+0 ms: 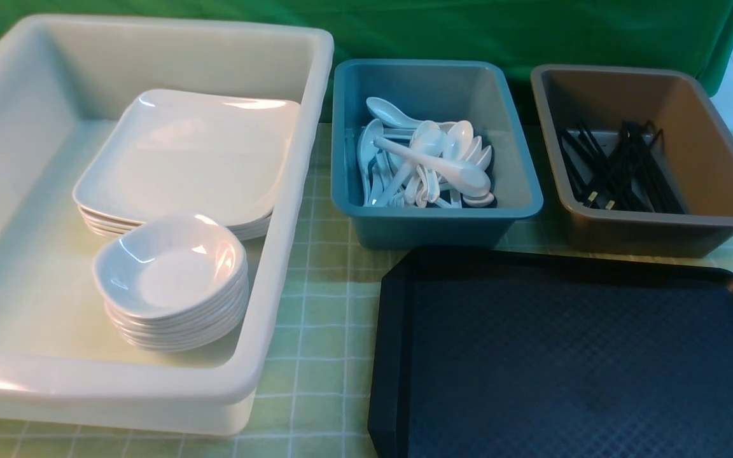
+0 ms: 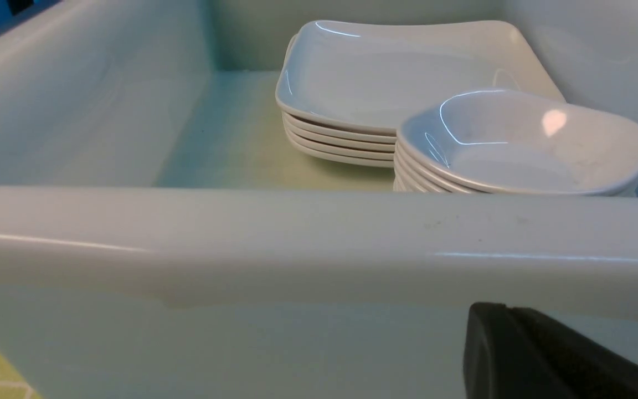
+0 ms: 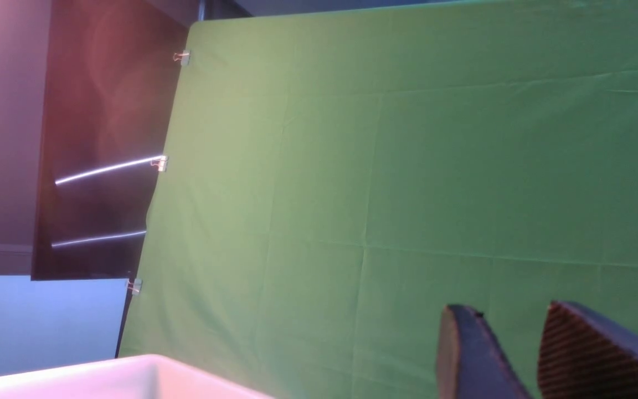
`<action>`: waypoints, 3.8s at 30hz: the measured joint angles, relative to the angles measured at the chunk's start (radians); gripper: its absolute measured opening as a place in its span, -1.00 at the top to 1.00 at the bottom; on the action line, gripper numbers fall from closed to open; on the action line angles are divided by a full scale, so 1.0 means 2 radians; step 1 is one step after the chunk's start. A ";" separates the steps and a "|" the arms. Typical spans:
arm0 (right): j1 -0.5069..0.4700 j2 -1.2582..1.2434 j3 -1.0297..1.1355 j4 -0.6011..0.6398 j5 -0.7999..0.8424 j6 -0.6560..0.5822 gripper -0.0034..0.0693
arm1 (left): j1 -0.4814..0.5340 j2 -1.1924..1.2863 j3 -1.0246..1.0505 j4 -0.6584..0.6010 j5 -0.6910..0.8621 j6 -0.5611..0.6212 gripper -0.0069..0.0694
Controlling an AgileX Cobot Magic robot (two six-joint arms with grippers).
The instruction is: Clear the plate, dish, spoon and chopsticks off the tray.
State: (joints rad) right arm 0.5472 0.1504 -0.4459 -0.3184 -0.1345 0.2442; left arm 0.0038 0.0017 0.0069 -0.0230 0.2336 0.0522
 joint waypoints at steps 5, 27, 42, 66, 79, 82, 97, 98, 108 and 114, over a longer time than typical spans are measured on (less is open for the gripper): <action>0.000 0.000 0.000 0.000 0.000 0.000 0.34 | 0.000 0.000 0.000 0.000 0.000 0.000 0.83; 0.000 0.000 0.036 0.163 0.007 -0.132 0.25 | 0.000 0.000 0.000 0.000 0.000 0.000 0.78; -0.219 -0.047 0.222 0.165 0.129 -0.179 0.25 | 0.000 -0.001 0.000 0.000 -0.001 0.000 0.75; -0.294 -0.074 0.228 0.159 0.190 -0.198 0.25 | 0.000 -0.001 0.000 0.000 0.000 0.000 0.69; -0.294 -0.074 0.228 0.159 0.191 -0.198 0.25 | 0.000 -0.001 0.000 0.000 0.000 0.000 0.65; -0.294 -0.074 0.228 0.159 0.191 -0.198 0.25 | 0.000 -0.001 0.000 0.000 0.000 0.000 0.65; -0.294 -0.074 0.228 0.159 0.190 -0.198 0.24 | 0.000 -0.001 0.000 0.000 0.000 0.000 0.62; -0.294 -0.074 0.228 0.159 0.190 -0.198 0.24 | 0.000 -0.001 0.000 0.000 0.000 0.000 0.62; -0.294 -0.074 0.228 0.159 0.190 -0.198 0.24 | 0.000 -0.001 0.000 0.000 0.000 0.000 0.59; -0.294 -0.074 0.228 0.159 0.190 -0.198 0.24 | 0.000 -0.001 0.000 0.000 0.000 0.000 0.57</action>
State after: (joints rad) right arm -0.0404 0.0025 0.0097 0.0000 0.2458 -0.1522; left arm 0.0038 -0.0004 0.0069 -0.0230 0.2332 0.0514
